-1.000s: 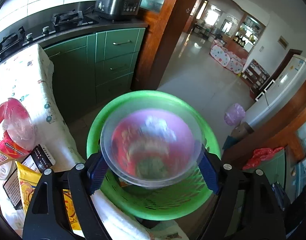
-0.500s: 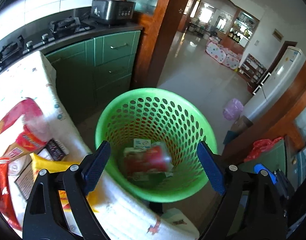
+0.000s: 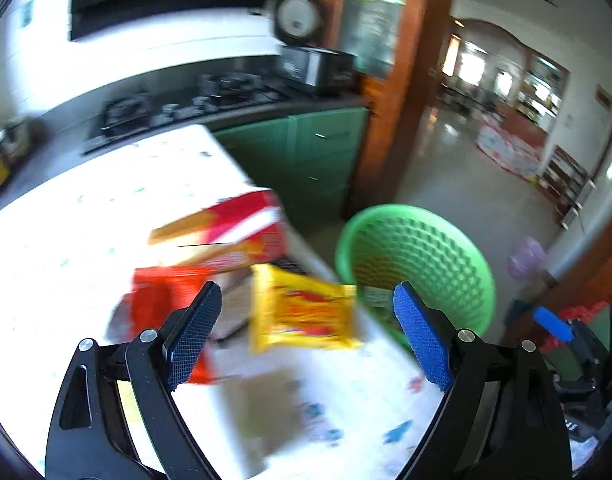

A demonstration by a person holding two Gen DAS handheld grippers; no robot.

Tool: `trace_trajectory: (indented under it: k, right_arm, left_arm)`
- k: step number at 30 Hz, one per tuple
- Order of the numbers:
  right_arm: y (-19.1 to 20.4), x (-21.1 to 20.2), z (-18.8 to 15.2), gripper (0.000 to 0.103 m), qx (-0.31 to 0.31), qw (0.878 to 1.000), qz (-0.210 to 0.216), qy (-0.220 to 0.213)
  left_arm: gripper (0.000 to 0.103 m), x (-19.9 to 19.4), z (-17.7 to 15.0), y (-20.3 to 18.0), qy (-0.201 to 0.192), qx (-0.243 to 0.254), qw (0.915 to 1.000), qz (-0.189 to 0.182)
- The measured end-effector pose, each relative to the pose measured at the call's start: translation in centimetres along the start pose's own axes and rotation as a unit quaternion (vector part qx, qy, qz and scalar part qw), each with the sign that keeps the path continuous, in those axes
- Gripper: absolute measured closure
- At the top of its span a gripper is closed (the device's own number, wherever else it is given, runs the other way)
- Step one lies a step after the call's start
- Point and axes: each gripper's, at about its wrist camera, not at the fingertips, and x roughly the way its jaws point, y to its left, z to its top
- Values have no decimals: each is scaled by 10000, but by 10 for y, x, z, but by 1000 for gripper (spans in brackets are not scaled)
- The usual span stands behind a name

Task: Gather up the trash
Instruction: 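Swing both tools back toward the remaining trash on the table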

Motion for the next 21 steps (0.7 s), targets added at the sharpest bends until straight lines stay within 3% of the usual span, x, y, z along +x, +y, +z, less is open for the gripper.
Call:
trace_trajectory:
  k: [10,21]
  right_arm:
    - [65,30,23,30,-314,9958,806,294]
    - [143,92,50,30,-312,9807,1598,1081]
  left_arm:
    - [16,-51,-31,110,-186,-937,9936,594]
    - [16,-83,-73,179,-287,-1440,9836,1046]
